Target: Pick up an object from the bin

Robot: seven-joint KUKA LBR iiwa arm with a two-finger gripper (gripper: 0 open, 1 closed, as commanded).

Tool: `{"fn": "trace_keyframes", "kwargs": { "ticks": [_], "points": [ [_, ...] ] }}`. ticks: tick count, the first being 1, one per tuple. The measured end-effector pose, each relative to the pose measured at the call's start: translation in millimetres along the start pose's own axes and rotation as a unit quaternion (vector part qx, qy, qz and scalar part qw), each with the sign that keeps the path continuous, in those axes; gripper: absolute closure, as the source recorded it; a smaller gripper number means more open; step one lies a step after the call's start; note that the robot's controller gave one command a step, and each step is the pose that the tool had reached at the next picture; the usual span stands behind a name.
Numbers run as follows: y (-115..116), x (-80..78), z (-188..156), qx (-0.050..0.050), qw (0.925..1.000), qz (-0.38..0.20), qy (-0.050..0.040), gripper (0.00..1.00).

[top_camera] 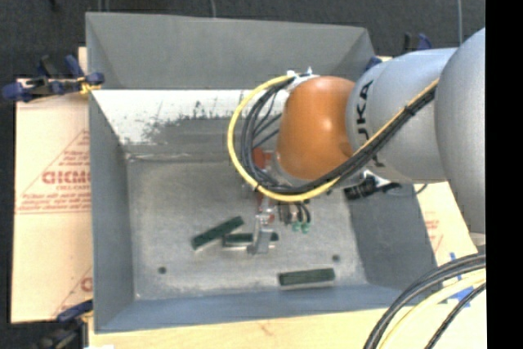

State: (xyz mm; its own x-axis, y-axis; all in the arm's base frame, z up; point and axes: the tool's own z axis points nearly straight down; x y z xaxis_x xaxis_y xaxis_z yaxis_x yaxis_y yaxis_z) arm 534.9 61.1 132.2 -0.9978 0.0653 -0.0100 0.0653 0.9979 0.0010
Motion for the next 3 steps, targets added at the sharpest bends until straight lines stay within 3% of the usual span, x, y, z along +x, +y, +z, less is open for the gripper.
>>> {"fn": "trace_keyframes", "kwargs": {
  "ticks": [1, 2, 3],
  "points": [
    [-0.9, -30.2, 56.0, 0.000, 1.0000, 0.006, 0.0043, 1.00],
    [-1.0, -30.4, 57.3, 0.000, 1.0000, 0.006, 0.0028, 0.00],
    [-1.0, -30.3, 57.4, 0.000, 1.0000, 0.007, 0.0030, 0.00]
  ]
}}
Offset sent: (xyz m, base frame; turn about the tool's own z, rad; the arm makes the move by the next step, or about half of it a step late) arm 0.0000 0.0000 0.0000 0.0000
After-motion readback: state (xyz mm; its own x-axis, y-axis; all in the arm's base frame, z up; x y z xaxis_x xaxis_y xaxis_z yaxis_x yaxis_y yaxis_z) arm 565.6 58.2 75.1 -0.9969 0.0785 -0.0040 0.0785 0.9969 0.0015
